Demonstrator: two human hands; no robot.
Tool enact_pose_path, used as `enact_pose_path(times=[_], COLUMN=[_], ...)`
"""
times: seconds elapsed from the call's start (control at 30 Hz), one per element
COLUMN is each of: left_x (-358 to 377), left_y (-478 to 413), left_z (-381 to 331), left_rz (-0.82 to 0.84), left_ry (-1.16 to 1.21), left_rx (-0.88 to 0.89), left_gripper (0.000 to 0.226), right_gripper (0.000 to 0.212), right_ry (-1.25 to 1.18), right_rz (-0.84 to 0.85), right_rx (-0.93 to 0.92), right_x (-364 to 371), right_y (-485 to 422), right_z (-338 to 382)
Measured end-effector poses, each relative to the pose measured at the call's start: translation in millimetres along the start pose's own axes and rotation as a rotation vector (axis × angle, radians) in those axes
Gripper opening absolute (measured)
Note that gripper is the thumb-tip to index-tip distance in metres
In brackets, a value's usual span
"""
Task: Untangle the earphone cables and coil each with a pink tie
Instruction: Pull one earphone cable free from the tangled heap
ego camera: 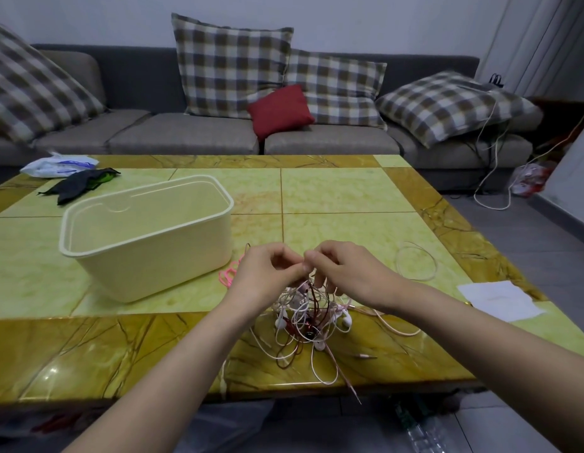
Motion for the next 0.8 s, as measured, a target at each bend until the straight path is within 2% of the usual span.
enact_pose_path(times=[0.2, 0.43, 0.7, 0.8], left_x=[4.5, -3.9, 13.4, 20.3], left_y=[2.2, 1.8, 6.5, 11.0], left_z=[2.6, -3.3, 15.1, 19.4], left_rz=[0.064, -0.033, 0.099, 0.166], left_ry=[0.044, -0.06, -0.252, -0.167], left_rx=[-0.013, 0.01, -0.112, -0.186], left_gripper=[0.006, 0.007, 0.015, 0.021], right_gripper=[0.021, 0.02, 0.025, 0.024], right_ry=[0.044, 0.171, 0.269, 0.29], right_rz=[-0.066, -0.053, -0.141, -0.134], right_rx=[-0.054, -0.047, -0.032, -0.017], right_x=[-10.0, -10.7, -14.9, -13.0], right_y=[-1.0, 1.0, 0.9, 0.4], right_z=[7.6, 3.5, 4.0, 3.7])
Point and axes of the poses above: each hand's wrist, its own y-axis away from the middle knuckle, its own x-axis out of the palm, z = x × y, the point moved 10 cm from there along -y, towards the middle knuckle, and after that the axes turned 8 degrees about -x, right-handed, at the moved point
